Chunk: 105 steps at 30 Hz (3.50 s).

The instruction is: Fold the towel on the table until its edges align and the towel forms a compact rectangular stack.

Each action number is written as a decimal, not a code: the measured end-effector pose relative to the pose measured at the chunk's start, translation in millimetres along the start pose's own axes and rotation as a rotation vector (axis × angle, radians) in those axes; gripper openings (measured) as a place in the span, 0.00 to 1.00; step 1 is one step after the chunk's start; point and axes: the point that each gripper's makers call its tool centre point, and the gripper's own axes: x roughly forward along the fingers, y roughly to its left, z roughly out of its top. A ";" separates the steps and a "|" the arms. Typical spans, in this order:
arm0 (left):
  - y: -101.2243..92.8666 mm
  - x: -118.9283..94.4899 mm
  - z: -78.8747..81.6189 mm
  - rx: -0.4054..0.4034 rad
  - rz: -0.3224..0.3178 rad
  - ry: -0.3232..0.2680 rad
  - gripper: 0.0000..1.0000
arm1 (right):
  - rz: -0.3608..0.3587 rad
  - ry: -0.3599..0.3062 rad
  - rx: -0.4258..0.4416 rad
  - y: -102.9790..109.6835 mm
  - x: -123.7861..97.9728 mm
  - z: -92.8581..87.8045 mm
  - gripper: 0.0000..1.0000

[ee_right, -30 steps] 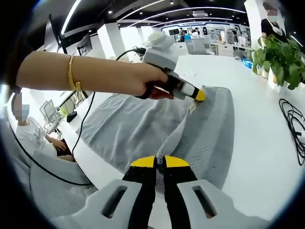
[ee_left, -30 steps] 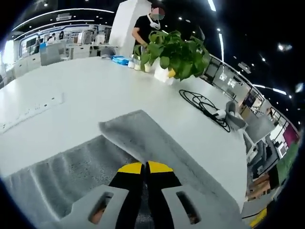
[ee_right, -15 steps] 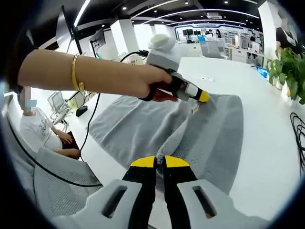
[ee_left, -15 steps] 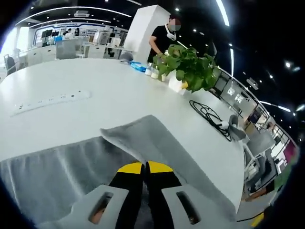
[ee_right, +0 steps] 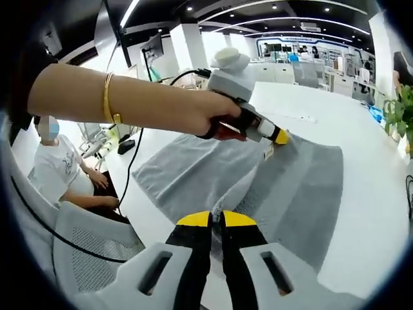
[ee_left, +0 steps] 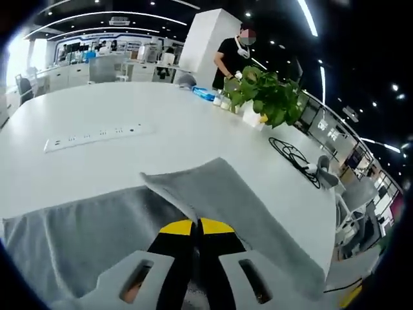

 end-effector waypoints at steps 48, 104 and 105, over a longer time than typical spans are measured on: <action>139.5 -117.0 -22.8 0.159 0.165 0.009 0.01 | 0.203 0.015 -0.205 130.1 91.0 58.6 0.03; 270.6 -183.5 -107.1 0.026 0.292 0.012 0.04 | 0.293 0.138 -0.359 232.7 195.1 44.8 0.03; 272.2 -182.0 -111.2 0.013 0.287 0.017 0.04 | 0.294 0.148 -0.357 232.7 197.3 42.2 0.03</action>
